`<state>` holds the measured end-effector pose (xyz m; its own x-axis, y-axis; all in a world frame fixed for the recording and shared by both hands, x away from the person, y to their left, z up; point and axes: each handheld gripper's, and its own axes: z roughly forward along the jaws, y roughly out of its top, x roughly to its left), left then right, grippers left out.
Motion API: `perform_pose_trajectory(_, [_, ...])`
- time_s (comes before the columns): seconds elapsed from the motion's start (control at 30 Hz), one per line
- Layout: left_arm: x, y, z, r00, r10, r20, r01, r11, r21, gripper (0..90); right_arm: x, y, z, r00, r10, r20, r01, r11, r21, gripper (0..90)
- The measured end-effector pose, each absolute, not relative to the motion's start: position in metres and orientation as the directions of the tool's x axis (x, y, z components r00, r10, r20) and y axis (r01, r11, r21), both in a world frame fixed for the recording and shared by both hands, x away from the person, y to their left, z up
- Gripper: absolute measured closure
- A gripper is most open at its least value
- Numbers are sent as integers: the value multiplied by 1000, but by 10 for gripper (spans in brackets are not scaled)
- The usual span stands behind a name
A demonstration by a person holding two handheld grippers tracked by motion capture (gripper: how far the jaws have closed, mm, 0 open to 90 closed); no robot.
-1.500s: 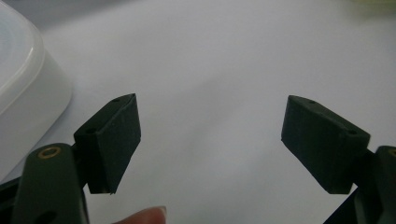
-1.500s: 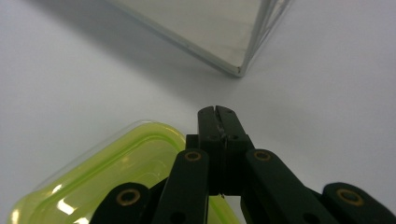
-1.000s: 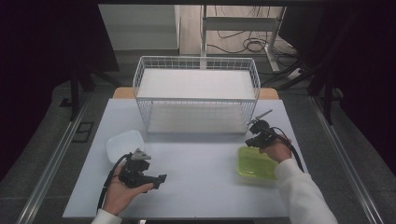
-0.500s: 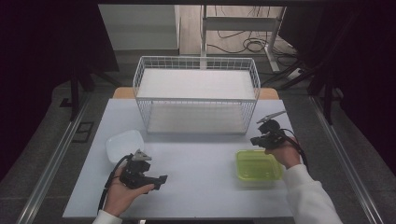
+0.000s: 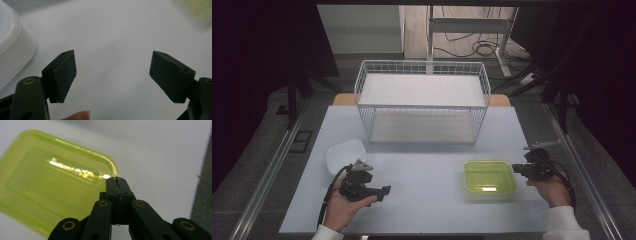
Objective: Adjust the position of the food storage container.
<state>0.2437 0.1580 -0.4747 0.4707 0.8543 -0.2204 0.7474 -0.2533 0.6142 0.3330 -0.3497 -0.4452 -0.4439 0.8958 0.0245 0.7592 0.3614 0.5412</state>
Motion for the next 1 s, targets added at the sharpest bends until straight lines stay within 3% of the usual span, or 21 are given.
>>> perform_pose_trajectory(0.23, [244,158,-476,473,854,-215,748,-261,611,217,331,-351,-461,-434,901,14,788,373,490,891])
perform_pose_trajectory(1.0, [242,156,-480,469,857,-212,754,-263,601,214,323,-319,-467,-473,880,50,782,393,484,892])
